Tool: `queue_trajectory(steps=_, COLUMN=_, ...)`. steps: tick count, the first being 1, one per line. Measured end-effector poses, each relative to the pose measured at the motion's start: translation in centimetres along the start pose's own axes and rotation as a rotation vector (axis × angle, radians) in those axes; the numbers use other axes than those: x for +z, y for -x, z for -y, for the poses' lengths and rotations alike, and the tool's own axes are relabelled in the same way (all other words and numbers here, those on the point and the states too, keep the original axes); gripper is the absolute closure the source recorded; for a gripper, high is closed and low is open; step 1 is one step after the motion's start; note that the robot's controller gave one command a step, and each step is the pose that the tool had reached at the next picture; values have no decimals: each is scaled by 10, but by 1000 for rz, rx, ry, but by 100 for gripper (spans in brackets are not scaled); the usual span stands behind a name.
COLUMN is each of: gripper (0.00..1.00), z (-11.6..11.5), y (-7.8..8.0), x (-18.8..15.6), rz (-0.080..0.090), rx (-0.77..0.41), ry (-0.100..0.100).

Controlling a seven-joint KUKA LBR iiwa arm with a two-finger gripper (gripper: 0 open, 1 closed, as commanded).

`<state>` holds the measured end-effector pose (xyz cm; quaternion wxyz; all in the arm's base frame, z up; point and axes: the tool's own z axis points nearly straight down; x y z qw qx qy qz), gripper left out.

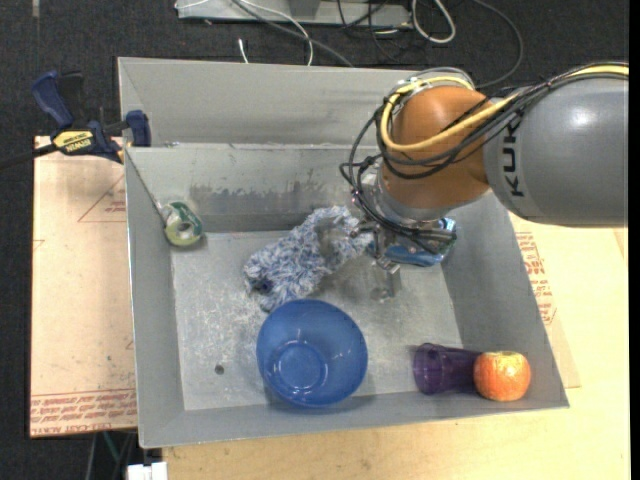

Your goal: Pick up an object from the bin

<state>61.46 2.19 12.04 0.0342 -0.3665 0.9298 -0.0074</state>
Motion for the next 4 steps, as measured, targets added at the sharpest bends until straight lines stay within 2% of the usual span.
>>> queue_trajectory(steps=1, gripper=0, z=20, y=-2, x=49, rz=-6, rx=104, ry=8)
queue_trajectory(steps=2, gripper=0, z=0, y=16, x=49, rz=3, rx=-167, ry=-4)
queue_trajectory(steps=3, gripper=0, z=24, y=7, x=50, rz=0, rx=88, ry=9)
queue_trajectory(steps=4, gripper=100, z=2, y=20, x=49, rz=13, rx=-139, ry=-6)
